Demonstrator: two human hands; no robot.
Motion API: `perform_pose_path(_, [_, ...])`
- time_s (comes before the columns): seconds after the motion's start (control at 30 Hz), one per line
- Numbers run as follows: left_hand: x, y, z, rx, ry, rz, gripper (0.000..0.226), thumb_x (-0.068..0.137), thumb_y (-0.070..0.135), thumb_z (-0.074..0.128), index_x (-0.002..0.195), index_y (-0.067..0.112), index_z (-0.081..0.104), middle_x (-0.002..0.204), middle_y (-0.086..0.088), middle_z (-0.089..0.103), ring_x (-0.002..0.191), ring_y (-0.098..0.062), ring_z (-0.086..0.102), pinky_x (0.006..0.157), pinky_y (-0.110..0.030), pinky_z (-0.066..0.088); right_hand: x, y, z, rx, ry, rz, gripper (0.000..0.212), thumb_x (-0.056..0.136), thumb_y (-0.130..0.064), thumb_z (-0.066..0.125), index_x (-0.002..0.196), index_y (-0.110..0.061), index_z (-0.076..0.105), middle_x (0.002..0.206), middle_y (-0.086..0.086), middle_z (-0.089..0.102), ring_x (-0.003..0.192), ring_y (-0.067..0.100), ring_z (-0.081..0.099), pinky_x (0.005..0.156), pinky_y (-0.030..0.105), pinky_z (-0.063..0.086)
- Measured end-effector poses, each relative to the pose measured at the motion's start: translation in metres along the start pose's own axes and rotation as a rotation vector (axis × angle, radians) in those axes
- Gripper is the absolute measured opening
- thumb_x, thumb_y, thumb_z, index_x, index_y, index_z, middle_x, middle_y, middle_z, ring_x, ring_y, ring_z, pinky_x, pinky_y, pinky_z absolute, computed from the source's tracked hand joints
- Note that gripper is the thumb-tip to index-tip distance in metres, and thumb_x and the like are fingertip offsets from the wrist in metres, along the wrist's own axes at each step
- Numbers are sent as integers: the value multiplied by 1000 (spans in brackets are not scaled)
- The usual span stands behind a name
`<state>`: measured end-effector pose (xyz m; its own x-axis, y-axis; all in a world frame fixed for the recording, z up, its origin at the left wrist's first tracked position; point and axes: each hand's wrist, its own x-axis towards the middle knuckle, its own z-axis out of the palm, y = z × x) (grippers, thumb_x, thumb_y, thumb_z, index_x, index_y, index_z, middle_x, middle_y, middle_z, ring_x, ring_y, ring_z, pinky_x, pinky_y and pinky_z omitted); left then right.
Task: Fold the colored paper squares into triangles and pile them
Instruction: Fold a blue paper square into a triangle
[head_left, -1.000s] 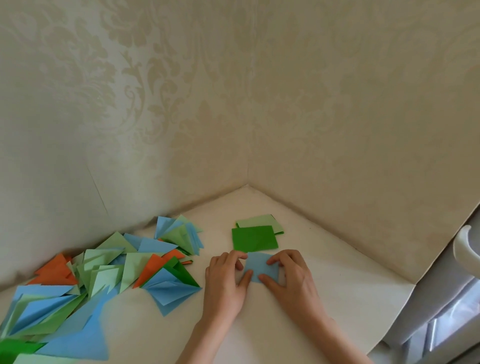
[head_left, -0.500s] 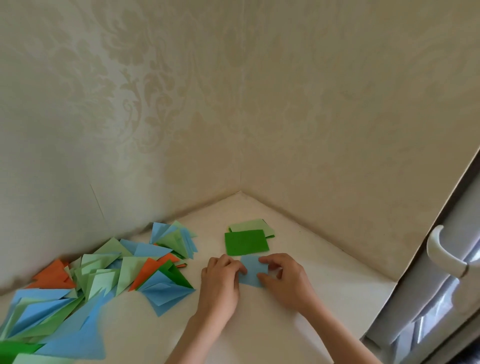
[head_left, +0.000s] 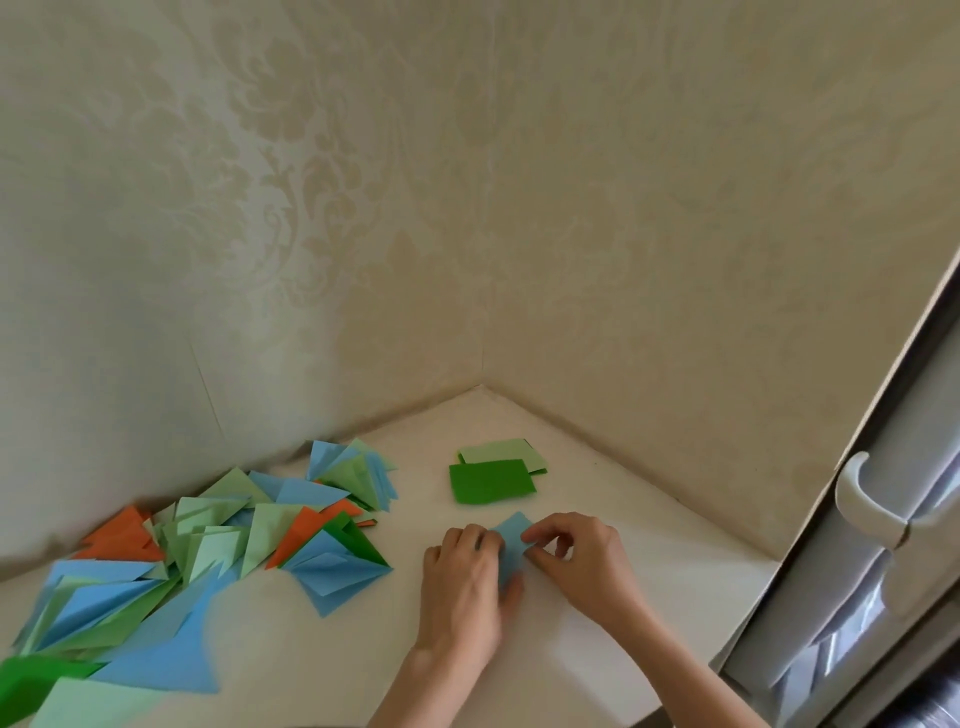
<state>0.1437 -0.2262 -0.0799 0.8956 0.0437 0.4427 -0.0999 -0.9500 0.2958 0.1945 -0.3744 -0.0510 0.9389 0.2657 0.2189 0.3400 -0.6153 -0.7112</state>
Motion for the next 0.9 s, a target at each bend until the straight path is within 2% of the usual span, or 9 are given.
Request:
perform_pose_path(0.07, [-1, -2, -3, -38, -7, 4, 19, 68, 27, 79, 76, 26, 62, 76, 11, 60, 71, -13, 60, 59, -26, 45, -2, -2, -2, -64, -31, -40, 18, 78, -23, 75, 81, -39, 68, 78, -13, 59, 68, 4, 51, 61, 11, 38])
perform_pose_path(0.17, [-5, -8, -7, -131, -9, -12, 9, 79, 17, 69, 78, 24, 64, 80, 10, 63, 78, -13, 59, 67, -26, 43, -2, -3, -3, -170, -73, -95, 14, 81, -34, 73, 94, -37, 71, 85, -16, 47, 76, -2, 48, 63, 11, 36])
perform_pose_path(0.23, [-8, -17, -10, -167, -2, -39, 6, 82, 17, 67, 79, 22, 66, 82, 10, 63, 80, -15, 56, 70, -28, 43, -2, -2, 1, -203, -96, -120, 16, 81, -40, 72, 97, -36, 72, 88, -15, 45, 79, 2, 48, 63, 11, 36])
perform_pose_path(0.37, [-11, -35, -15, -241, 28, -112, 9, 78, 11, 73, 75, 19, 69, 78, 11, 61, 76, -10, 45, 69, -18, 35, -3, 0, 7, -218, -127, -131, 16, 83, -43, 69, 93, -32, 75, 87, -12, 45, 83, 5, 47, 64, 10, 34])
perform_pose_path(0.53, [-10, -41, -16, -301, 34, -213, 13, 78, 6, 69, 78, 19, 65, 76, 14, 55, 77, -8, 48, 67, -14, 34, -3, -1, 16, -187, -131, -101, 17, 84, -44, 67, 85, -29, 74, 89, -13, 50, 85, 5, 50, 68, 9, 35])
perform_pose_path(0.63, [-9, -31, -13, -296, 64, -211, 11, 82, 16, 68, 84, 23, 59, 79, 13, 53, 78, -8, 47, 68, -17, 35, -2, -4, 22, -191, -116, -68, 15, 84, -47, 65, 73, -37, 63, 87, -13, 52, 83, 4, 52, 72, 18, 40])
perform_pose_path(0.73, [-7, -23, -7, -270, 131, -215, 14, 82, 19, 71, 84, 20, 57, 78, 10, 52, 75, -12, 46, 66, -22, 39, 0, -7, 26, -228, -105, -35, 23, 85, -51, 62, 68, -40, 51, 86, -14, 52, 82, 6, 51, 75, 23, 41])
perform_pose_path(0.9, [-6, -24, -1, -263, 157, -226, 19, 78, 17, 75, 88, 19, 59, 81, 6, 56, 76, -14, 50, 66, -30, 47, 2, -7, 31, -257, -75, -15, 28, 81, -61, 60, 68, -37, 51, 85, -14, 52, 83, 7, 51, 76, 23, 41])
